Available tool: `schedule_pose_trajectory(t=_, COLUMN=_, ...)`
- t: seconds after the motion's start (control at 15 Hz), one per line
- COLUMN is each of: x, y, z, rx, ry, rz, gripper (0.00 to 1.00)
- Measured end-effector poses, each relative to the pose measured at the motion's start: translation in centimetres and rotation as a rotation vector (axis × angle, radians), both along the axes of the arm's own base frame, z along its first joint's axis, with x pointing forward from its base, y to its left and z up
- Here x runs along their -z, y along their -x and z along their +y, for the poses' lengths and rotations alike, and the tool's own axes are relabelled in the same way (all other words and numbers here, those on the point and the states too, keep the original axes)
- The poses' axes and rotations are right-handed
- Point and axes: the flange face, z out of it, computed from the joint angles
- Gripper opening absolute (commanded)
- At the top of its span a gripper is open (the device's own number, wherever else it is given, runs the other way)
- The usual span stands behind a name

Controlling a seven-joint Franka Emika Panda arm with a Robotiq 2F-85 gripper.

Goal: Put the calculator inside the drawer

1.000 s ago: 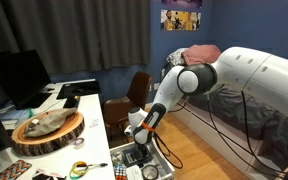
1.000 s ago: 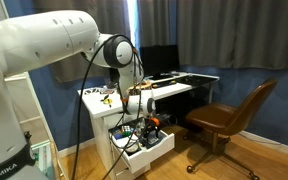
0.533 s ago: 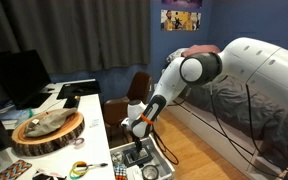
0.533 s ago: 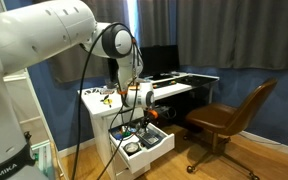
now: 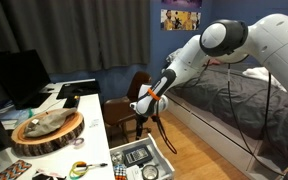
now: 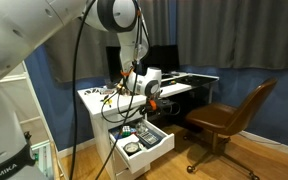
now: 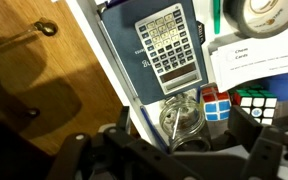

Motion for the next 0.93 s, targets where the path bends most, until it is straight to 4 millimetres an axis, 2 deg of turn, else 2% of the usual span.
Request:
schedule_pose_trajectory(t=0.2, x=-1.4, y=1.3, z=-1.1, rx=0.153, ry=-0.057, rz=-0.007, gripper=1.00)
schedule_pose_trajectory(t=0.33, x=-2.1, y=3.0, z=-1.1, rx=0.252, ry=-0.101, rz=-0.014, gripper=1.00)
schedule_pose_trajectory(t=0.6, x=-3.9, y=8.0, z=-0.5, rx=0.425, ry=-0.231, rz=-0.061, gripper=1.00)
schedule_pose_trajectory(t=0.8, x=-5.6, y=11.8, z=-1.4, rx=0.521, ry=-0.345, rz=-0.145, gripper=1.00)
schedule_pose_trajectory(t=0.93, x=-5.9, y=12.8, z=-2.1, rx=0.537, ry=-0.357, rz=-0.151, gripper=1.00)
